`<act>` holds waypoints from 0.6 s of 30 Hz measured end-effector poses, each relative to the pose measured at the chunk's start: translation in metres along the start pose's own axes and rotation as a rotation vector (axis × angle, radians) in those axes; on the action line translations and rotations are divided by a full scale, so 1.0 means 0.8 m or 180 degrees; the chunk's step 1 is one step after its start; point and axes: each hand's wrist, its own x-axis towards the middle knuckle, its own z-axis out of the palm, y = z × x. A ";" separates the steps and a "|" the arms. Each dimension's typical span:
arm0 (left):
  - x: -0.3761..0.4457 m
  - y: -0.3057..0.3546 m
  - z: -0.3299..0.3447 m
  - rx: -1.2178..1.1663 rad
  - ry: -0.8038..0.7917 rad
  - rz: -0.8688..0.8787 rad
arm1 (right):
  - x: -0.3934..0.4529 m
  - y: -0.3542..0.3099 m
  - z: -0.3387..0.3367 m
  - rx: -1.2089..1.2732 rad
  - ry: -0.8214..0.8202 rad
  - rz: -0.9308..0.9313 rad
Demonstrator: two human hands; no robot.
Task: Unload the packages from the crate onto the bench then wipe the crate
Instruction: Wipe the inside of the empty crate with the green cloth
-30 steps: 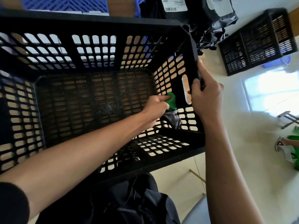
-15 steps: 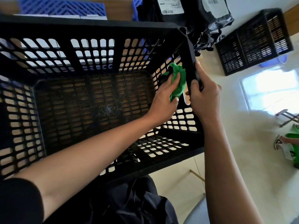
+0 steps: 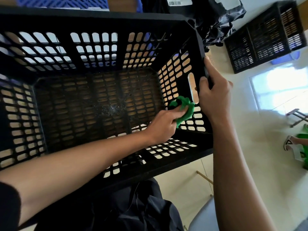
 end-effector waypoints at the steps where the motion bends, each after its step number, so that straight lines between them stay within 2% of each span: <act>1: 0.004 0.005 -0.007 -0.0139 0.0123 -0.0008 | 0.000 0.000 0.000 0.0020 0.0007 0.0016; 5: 0.031 0.040 -0.030 -0.0586 0.0858 0.0050 | -0.001 -0.001 -0.003 0.0051 0.0049 0.0089; 7: 0.052 0.059 -0.036 -0.0695 0.1047 0.0186 | -0.001 -0.002 -0.004 0.0091 0.0045 0.0011; 13: 0.052 0.083 -0.016 -0.0616 0.1014 0.0264 | 0.004 -0.001 -0.003 0.0047 0.0059 -0.0075; 18: 0.021 0.071 0.007 -0.0411 0.0744 0.0231 | 0.002 -0.004 -0.001 -0.0129 0.0079 -0.0071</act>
